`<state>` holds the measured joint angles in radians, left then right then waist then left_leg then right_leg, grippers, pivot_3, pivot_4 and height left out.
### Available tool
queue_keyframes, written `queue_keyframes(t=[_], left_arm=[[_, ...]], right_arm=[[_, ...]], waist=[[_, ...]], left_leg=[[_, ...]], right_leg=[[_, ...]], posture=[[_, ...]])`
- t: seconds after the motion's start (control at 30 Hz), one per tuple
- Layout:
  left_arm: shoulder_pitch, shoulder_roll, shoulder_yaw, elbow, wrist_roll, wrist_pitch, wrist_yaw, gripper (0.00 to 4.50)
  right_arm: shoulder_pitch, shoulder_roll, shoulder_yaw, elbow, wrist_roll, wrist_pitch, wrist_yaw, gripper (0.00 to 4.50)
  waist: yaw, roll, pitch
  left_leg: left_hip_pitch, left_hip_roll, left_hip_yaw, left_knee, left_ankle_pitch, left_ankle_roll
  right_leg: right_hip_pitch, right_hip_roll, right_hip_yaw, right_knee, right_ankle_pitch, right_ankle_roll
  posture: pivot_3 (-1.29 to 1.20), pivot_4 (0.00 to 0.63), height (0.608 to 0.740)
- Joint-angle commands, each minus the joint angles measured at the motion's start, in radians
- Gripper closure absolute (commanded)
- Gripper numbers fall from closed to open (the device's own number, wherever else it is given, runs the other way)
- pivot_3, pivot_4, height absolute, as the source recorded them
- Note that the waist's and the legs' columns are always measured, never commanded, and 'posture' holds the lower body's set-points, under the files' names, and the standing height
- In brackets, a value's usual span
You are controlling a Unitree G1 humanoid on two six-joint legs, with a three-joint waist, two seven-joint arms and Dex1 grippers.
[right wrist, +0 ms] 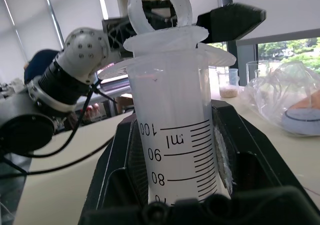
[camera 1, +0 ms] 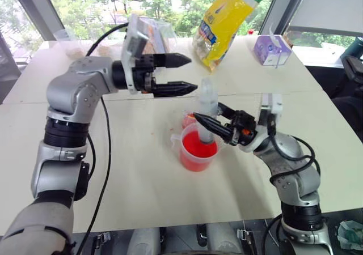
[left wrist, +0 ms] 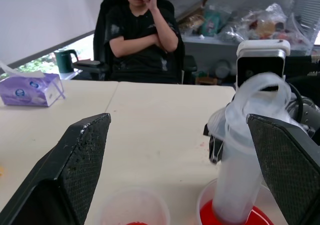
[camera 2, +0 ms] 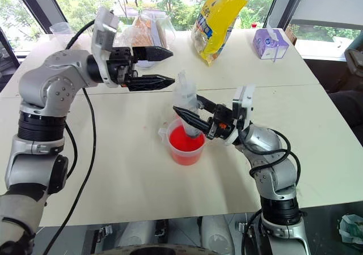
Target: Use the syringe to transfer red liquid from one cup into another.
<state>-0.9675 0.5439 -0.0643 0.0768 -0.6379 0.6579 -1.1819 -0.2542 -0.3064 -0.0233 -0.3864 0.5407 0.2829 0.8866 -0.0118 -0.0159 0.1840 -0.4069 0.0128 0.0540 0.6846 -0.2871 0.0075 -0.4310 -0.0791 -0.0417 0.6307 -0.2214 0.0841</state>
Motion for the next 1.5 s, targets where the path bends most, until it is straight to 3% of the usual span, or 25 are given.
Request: queue_keyframes(t=[0.03, 0.6, 0.7, 0.97, 1.5], left_arm=[[-0.01, -0.001, 0.0, -0.031, 0.011, -0.019, -0.017, 0.0], [-0.001, -0.071, -0.036, -0.033, 0.039, -0.012, -0.016, 0.0], [0.008, -0.079, -0.036, -0.029, 0.039, -0.011, -0.013, 0.79], [0.022, -0.085, -0.022, -0.056, 0.027, -0.019, -0.032, 4.47], [-0.062, -0.082, 0.035, -0.012, 0.012, -0.014, 0.011, 4.47]], right_arm=[[0.009, -0.011, 0.012, -0.007, -0.013, -0.061, 0.01, 3.12], [0.017, -0.044, 0.057, -0.023, -0.009, -0.077, -0.009, 3.12], [0.016, -0.049, 0.06, -0.026, -0.005, -0.072, -0.012, 3.12], [0.01, -0.054, 0.062, -0.018, 0.016, -0.047, -0.017, 3.12], [0.015, -0.048, 0.091, 0.046, 0.077, 0.013, -0.002, 3.12]], waist=[[0.0, 0.0, 0.0], [0.001, 0.0, 0.0], [0.001, 0.0, 0.0], [0.002, 0.0, 0.0], [0.001, 0.0, 0.0]], left_leg=[[0.0, 0.0, 0.0, 0.0, 0.0, 0.0], [0.0, 0.0, 0.0, 0.0, 0.0, 0.0], [0.0, 0.0, 0.0, 0.0, 0.0, 0.0], [0.0, 0.0, 0.0, 0.0, 0.0, 0.0], [0.0, 0.0, 0.0, 0.0, 0.0, 0.0]], right_leg=[[0.0, 0.0, 0.0, 0.0, 0.0, 0.0], [0.0, 0.0, 0.0, 0.0, 0.0, 0.0], [0.0, 0.0, 0.0, 0.0, 0.0, 0.0], [0.0, 0.0, 0.0, 0.0, 0.0, 0.0], [0.0, 0.0, 0.0, 0.0, 0.0, 0.0]], posture=[[0.0, 0.15, 0.74], [0.0, 0.15, 0.74], [0.0, 0.15, 0.74], [0.0, 0.15, 0.74], [0.0, 0.15, 0.74]])
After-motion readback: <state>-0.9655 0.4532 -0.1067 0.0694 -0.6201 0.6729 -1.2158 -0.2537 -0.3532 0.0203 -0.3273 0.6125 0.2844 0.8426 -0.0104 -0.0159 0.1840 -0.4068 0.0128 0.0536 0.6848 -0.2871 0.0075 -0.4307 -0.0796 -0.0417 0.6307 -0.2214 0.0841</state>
